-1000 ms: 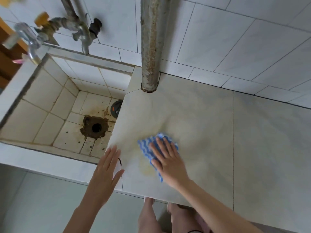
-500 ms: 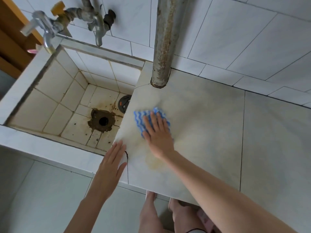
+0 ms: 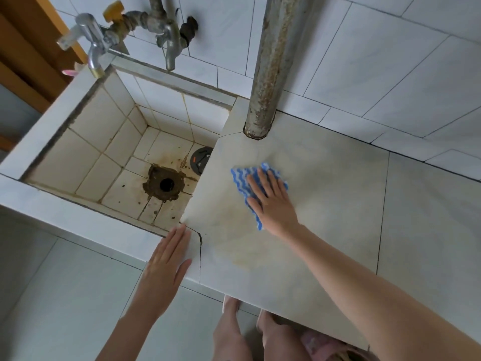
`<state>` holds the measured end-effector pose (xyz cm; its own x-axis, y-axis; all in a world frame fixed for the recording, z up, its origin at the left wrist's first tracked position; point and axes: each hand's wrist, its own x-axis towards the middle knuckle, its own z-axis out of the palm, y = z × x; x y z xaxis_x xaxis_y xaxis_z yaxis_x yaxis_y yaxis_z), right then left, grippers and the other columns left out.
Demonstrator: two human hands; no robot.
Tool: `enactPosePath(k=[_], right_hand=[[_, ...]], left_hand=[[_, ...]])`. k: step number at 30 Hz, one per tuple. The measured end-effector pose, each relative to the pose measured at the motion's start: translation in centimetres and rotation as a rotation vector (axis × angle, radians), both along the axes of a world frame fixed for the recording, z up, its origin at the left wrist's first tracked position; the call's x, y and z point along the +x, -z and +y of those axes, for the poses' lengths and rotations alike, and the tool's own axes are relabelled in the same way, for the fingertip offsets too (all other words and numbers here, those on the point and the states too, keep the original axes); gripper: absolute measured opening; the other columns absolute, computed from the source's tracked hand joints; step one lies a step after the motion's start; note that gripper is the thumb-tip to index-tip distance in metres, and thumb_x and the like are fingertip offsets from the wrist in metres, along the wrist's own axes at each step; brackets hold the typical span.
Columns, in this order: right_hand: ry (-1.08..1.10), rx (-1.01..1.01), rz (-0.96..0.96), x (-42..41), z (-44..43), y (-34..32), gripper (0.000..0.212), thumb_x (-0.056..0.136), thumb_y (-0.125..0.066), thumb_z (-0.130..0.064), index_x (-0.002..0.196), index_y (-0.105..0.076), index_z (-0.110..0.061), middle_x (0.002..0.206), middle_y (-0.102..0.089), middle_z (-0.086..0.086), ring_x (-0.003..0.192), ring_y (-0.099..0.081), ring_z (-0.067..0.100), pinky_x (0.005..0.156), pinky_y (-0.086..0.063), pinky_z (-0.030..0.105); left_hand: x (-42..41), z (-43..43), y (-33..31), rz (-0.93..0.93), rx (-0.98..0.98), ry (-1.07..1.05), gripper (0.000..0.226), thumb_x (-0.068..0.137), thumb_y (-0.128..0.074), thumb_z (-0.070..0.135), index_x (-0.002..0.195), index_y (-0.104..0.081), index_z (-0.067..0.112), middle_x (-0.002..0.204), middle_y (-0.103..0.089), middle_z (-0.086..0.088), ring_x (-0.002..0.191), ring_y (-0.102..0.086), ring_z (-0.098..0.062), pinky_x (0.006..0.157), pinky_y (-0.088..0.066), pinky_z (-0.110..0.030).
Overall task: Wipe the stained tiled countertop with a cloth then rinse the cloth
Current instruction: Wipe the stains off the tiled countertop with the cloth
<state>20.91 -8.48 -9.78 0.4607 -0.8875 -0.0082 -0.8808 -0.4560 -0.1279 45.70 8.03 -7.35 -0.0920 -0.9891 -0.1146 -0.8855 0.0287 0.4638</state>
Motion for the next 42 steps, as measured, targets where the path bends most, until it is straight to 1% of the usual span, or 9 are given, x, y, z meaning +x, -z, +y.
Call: enactPosePath(k=[5, 11, 20, 24, 30, 34, 36, 38, 42], right_hand=[[0.173, 0.156, 0.037, 2.8, -4.7, -0.2, 0.076, 0.087, 0.017, -0.051, 0.15, -0.008, -0.018, 0.157, -0.002, 0.015, 0.145, -0.001, 0.035, 0.117, -0.001, 0.045], [0.045, 0.003, 0.008, 6.5, -3.3, 0.4, 0.054, 0.101, -0.017, -0.038, 0.141, -0.042, -0.011, 0.145, -0.039, 0.02, 0.135, -0.035, 0.039, 0.109, -0.032, 0.051], [-0.382, 0.014, -0.044, 5.9, 0.0, 1.3, 0.049, 0.103, -0.02, -0.041, 0.146, -0.031, -0.019, 0.151, -0.032, 0.01, 0.142, -0.023, 0.032, 0.116, -0.02, 0.046], [-0.298, 0.101, 0.14, 5.3, -6.2, 1.8, 0.051, 0.104, -0.009, -0.04, 0.14, -0.032, -0.012, 0.154, -0.024, 0.016, 0.141, -0.012, 0.045, 0.112, -0.018, 0.059], [-0.118, 0.133, 0.215, 6.8, -11.2, -0.2, 0.059, 0.097, -0.008, -0.039, 0.151, 0.004, -0.017, 0.157, 0.015, 0.015, 0.143, 0.016, 0.036, 0.117, 0.004, 0.049], [-0.078, 0.138, 0.16, 8.1, -9.5, -0.6, 0.058, 0.099, -0.004, -0.043, 0.151, 0.002, -0.017, 0.157, 0.008, 0.015, 0.145, 0.009, 0.033, 0.115, 0.008, 0.042], [-0.129, 0.111, 0.101, 8.5, -7.4, -0.8, 0.065, 0.097, 0.009, -0.044, 0.15, -0.012, -0.014, 0.156, -0.011, 0.019, 0.144, -0.009, 0.038, 0.117, -0.006, 0.046], [-0.168, 0.073, 0.03, 8.8, -4.3, -0.5, 0.062, 0.101, -0.001, -0.04, 0.144, -0.034, -0.01, 0.149, -0.032, 0.021, 0.138, -0.029, 0.04, 0.112, -0.028, 0.051], [-0.24, 0.064, -0.058, 8.5, 2.9, 0.0, 0.053, 0.102, -0.017, -0.04, 0.146, -0.033, -0.015, 0.152, -0.03, 0.014, 0.141, -0.024, 0.034, 0.114, -0.021, 0.047]], left_hand=[[-0.2, 0.1, 0.2, -0.023, 0.012, -0.037, 0.057, 0.095, -0.027, 0.042, 0.146, -0.025, 0.017, 0.154, -0.021, 0.004, 0.142, -0.013, -0.01, 0.114, -0.014, -0.027], [-0.4, 0.3, 0.4, -0.015, 0.009, -0.06, 0.055, 0.096, -0.026, 0.041, 0.146, -0.024, 0.019, 0.154, -0.02, 0.006, 0.142, -0.013, -0.009, 0.114, -0.018, -0.031], [-0.9, 0.3, -0.1, -0.008, 0.004, -0.104, 0.053, 0.097, -0.026, 0.039, 0.144, -0.03, 0.016, 0.152, -0.027, 0.003, 0.141, -0.018, -0.01, 0.114, -0.016, -0.031], [-0.9, 0.4, -0.3, -0.028, 0.02, -0.09, 0.053, 0.096, -0.027, 0.037, 0.145, -0.027, 0.016, 0.153, -0.023, 0.003, 0.142, -0.013, -0.008, 0.116, -0.011, -0.028], [-1.0, 0.4, -0.4, -0.017, 0.029, -0.102, 0.052, 0.097, -0.028, 0.036, 0.146, -0.025, 0.019, 0.154, -0.019, 0.006, 0.142, -0.009, -0.006, 0.116, -0.005, -0.023], [-1.1, 0.5, -0.4, -0.014, 0.018, -0.117, 0.052, 0.097, -0.025, 0.038, 0.146, -0.025, 0.02, 0.154, -0.019, 0.007, 0.142, -0.007, -0.004, 0.116, -0.004, -0.023], [-1.2, 0.5, -0.3, -0.015, 0.016, -0.118, 0.052, 0.097, -0.026, 0.037, 0.145, -0.026, 0.019, 0.154, -0.02, 0.006, 0.142, -0.008, -0.005, 0.116, -0.006, -0.024], [-1.1, 0.5, -0.2, -0.026, 0.012, -0.115, 0.052, 0.096, -0.027, 0.037, 0.145, -0.027, 0.019, 0.153, -0.023, 0.005, 0.142, -0.011, -0.007, 0.116, -0.01, -0.027], [-0.9, 1.0, 0.1, -0.106, 0.0, -0.189, 0.054, 0.095, -0.03, 0.04, 0.144, -0.031, 0.016, 0.152, -0.026, -0.001, 0.143, -0.013, -0.019, 0.115, -0.014, -0.035]])
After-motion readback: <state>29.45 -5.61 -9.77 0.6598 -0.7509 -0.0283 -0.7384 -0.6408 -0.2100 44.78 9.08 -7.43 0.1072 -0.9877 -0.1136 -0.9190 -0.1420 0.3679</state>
